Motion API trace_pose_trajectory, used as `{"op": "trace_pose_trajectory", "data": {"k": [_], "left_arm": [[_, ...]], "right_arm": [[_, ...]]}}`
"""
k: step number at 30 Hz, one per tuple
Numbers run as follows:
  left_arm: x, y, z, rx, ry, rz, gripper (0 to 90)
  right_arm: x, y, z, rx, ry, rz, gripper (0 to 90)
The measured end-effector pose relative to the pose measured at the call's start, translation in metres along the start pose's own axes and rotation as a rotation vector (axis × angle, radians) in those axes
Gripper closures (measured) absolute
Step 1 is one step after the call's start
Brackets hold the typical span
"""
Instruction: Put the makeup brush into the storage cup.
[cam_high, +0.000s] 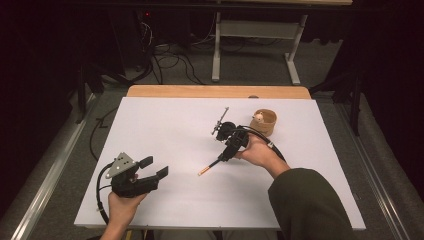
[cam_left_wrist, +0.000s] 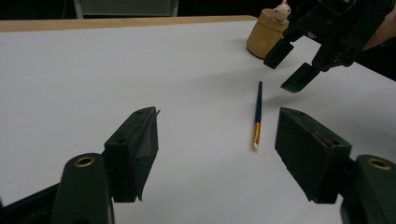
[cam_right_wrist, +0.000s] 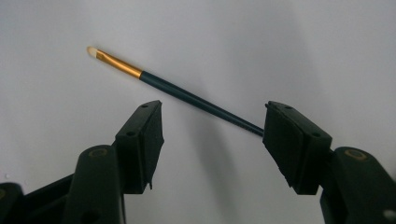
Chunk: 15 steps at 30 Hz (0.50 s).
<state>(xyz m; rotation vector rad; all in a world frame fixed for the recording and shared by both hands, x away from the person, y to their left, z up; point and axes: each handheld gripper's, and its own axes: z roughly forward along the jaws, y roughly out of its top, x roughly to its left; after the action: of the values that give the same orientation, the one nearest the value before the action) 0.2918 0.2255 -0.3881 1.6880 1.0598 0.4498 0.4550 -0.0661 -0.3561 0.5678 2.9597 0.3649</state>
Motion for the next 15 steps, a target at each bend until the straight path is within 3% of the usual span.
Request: {"op": "trace_pose_trajectory", "data": {"k": [15], "left_arm": [[0.000,0.000,0.001,0.008,0.000,0.000,30.6]], "right_arm": [[-0.004,0.003,0.016,0.036,0.029,-0.020,39.9]]}}
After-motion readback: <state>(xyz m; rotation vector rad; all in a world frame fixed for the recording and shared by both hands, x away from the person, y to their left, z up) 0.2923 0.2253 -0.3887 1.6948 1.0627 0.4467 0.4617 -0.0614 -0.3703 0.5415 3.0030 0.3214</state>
